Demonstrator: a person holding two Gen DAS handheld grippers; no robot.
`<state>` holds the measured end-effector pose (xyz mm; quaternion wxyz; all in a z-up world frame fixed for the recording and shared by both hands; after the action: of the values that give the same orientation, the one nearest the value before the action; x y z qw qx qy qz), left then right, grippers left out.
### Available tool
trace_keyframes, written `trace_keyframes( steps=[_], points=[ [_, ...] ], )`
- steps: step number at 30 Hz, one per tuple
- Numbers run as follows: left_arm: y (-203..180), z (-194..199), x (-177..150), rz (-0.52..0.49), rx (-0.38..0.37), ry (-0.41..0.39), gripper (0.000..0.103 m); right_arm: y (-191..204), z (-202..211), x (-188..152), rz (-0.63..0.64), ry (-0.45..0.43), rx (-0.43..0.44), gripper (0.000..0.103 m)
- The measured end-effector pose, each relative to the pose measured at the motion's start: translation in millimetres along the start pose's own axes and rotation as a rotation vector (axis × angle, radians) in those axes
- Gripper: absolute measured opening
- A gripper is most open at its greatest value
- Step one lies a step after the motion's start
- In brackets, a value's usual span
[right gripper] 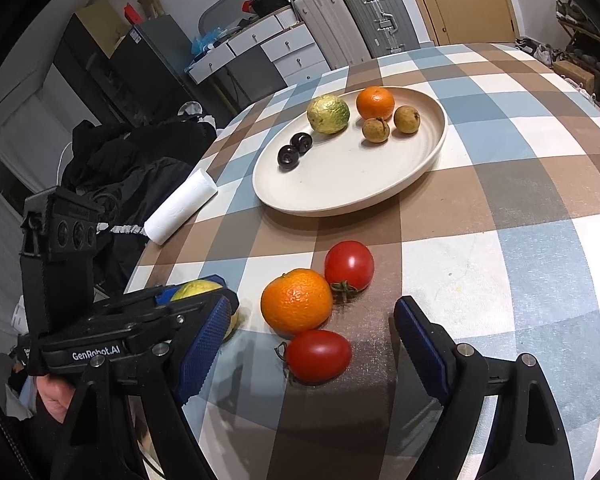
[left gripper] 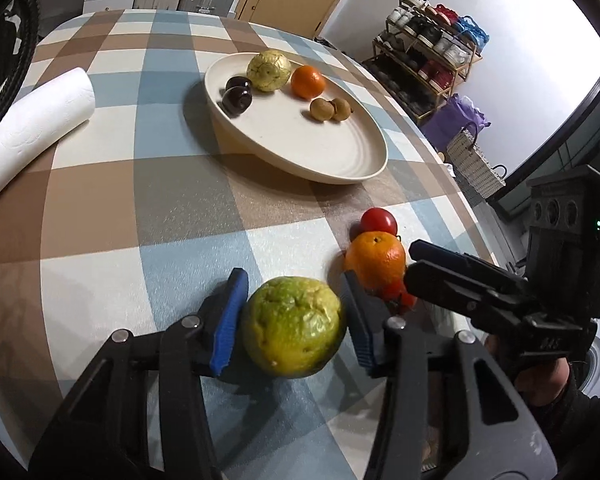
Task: Organize fruits
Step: 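Grasp the loose orange with the right tool while the left tool holds the pomelo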
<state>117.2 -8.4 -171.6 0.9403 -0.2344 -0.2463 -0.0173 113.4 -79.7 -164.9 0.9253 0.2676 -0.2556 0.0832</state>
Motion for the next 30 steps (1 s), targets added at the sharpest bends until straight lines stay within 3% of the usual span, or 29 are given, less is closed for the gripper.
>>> trace_keyframes(
  steps=[5, 8, 11, 19, 21, 23, 30],
  points=[
    [6.4, 7.8, -5.9, 0.008, 0.015, -0.002, 0.045, 1.2, -1.3, 0.4, 0.006, 0.001, -0.004, 0.086],
    [10.6, 12.3, -9.1, 0.016, 0.021, -0.002, 0.045, 5.3, -4.8, 0.1, -0.004, 0.02, 0.018, 0.077],
    [12.3, 15.8, -12.0, 0.008, 0.031, -0.008, 0.045, 8.0, -7.9, -0.8, -0.005, 0.032, 0.01, 0.077],
    [14.3, 20.4, -14.9, 0.018, 0.01, -0.013, 0.045, 12.7, -14.6, -0.8, 0.001, 0.039, -0.015, 0.072],
    [15.1, 21.3, -14.9, 0.015, 0.015, -0.021, 0.045, 9.2, -19.8, -1.4, -0.013, 0.051, -0.029, 0.063],
    [13.9, 21.7, -15.5, 0.002, 0.028, -0.026, 0.045, 8.6, -20.8, -0.3, -0.016, 0.047, -0.034, 0.062],
    [10.2, 20.8, -15.5, -0.035, 0.063, -0.038, 0.045, 8.9, -22.5, 0.4, -0.019, 0.045, -0.042, 0.042]
  ],
)
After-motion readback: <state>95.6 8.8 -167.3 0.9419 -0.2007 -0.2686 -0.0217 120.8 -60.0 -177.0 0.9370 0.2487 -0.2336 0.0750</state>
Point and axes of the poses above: each gripper's, at about its wrist camera, not at the fingertips, and z roughly against the way its jaws point, y to its left, x to its top, the point moved 9 cm from there along -z, roughly the way its jaws point, and after that the axes turned 2 degrees about y, right-handed, at the moved point
